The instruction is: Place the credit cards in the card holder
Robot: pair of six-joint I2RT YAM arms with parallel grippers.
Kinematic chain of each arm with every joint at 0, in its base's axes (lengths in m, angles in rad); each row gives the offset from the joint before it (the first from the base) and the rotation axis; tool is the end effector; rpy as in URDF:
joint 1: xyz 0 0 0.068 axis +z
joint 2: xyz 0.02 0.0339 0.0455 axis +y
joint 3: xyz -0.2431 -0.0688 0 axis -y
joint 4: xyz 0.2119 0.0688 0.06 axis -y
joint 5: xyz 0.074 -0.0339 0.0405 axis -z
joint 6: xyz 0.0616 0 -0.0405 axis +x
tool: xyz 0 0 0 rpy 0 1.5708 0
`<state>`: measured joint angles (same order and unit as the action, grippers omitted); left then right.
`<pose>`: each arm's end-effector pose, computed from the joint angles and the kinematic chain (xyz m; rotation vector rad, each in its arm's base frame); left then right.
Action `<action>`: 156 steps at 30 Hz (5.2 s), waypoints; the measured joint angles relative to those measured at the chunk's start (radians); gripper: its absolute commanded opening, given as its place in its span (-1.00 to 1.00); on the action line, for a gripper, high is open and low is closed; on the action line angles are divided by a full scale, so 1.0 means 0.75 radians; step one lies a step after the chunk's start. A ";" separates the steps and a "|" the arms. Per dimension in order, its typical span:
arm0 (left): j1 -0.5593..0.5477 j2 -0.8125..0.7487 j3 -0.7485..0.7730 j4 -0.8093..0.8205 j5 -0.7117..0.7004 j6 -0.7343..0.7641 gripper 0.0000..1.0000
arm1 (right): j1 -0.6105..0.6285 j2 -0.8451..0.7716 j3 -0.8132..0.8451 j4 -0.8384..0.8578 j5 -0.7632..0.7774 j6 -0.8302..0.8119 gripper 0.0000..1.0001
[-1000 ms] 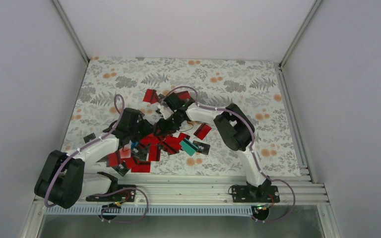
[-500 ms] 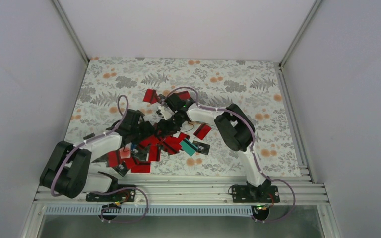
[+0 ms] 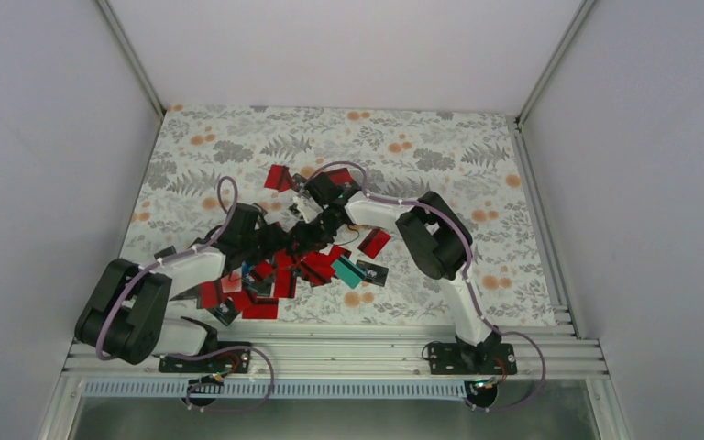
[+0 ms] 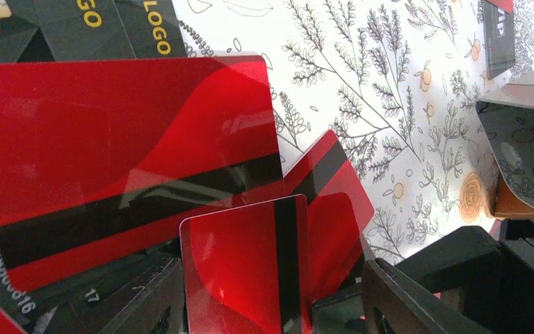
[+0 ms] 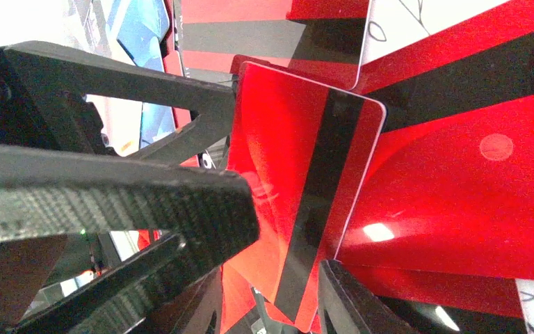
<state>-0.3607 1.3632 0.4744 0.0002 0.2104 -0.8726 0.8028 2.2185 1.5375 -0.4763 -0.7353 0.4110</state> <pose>0.2150 -0.0949 0.1205 -0.5639 2.5400 -0.7577 0.2601 0.3288 0.1110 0.7649 -2.6954 -1.2177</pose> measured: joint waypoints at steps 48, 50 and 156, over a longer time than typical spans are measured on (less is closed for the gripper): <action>-0.016 -0.148 -0.055 -0.002 0.161 -0.012 -0.45 | -0.050 0.062 -0.009 0.181 -0.129 0.127 -0.48; -0.015 -0.148 -0.061 -0.002 0.151 -0.018 -0.60 | -0.051 0.063 -0.009 0.184 -0.129 0.128 -0.48; -0.321 1.012 1.305 -0.312 0.164 0.103 -0.95 | -0.832 -0.428 -0.697 0.352 0.102 0.110 -0.55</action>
<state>-0.6018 2.1223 1.4528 -0.2340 0.3332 -0.7952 0.1791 1.8973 1.0149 -0.2123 -0.6586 0.4934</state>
